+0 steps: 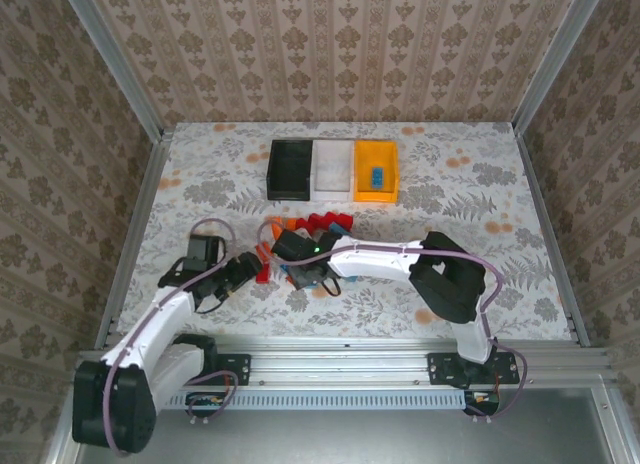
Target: Sort the legos into containers by color
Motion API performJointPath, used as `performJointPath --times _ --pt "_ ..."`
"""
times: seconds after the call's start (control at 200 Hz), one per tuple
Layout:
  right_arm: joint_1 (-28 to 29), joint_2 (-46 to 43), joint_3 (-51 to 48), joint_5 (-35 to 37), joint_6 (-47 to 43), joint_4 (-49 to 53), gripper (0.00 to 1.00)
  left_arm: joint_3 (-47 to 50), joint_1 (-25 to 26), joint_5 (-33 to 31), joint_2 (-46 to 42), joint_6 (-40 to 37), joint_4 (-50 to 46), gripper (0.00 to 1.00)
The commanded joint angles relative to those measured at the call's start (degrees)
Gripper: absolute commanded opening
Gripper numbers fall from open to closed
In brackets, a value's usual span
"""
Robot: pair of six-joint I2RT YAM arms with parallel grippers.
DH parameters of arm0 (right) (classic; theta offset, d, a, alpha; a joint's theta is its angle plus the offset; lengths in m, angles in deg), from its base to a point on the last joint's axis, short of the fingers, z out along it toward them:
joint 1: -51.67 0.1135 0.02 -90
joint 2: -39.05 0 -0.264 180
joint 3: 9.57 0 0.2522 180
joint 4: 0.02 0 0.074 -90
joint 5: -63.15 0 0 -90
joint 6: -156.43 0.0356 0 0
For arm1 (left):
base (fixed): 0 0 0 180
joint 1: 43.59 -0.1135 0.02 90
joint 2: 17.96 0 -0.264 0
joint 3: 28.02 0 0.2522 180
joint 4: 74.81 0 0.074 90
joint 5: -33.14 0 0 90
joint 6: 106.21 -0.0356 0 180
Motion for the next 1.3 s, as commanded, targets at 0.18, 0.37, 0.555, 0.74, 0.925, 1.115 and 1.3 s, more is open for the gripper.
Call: performJointPath --times 0.18,0.37,0.555,0.74,0.925,1.115,1.3 --pt "-10.0 -12.7 -7.4 3.0 0.0 -0.7 0.58 -10.3 7.7 -12.6 13.2 -6.9 -4.3 0.74" --pt "-13.2 -15.0 -9.2 6.4 -2.2 0.1 0.58 -12.3 11.8 -11.4 18.2 -7.6 -2.5 0.73" --pt "-16.5 -17.7 -12.2 4.3 -1.9 -2.6 0.59 -13.4 15.4 -13.2 22.8 -7.7 -2.6 0.67" --pt "-16.9 -17.8 -12.6 4.2 -2.3 -3.0 0.59 -13.8 15.7 -16.0 24.9 -8.2 -2.0 0.49" --pt "-17.5 -18.0 -13.1 4.4 -2.1 -3.4 0.58 -14.5 15.6 -17.2 26.2 -9.6 -2.2 0.39" --pt "-17.5 -18.4 -13.4 4.3 -2.0 -4.2 0.58 -15.1 15.7 -17.2 26.4 -10.4 -2.9 0.24" --pt "-17.6 -19.4 -13.4 4.7 -2.6 -4.4 0.58 -16.4 16.9 -16.2 20.5 -9.3 -6.9 0.16"
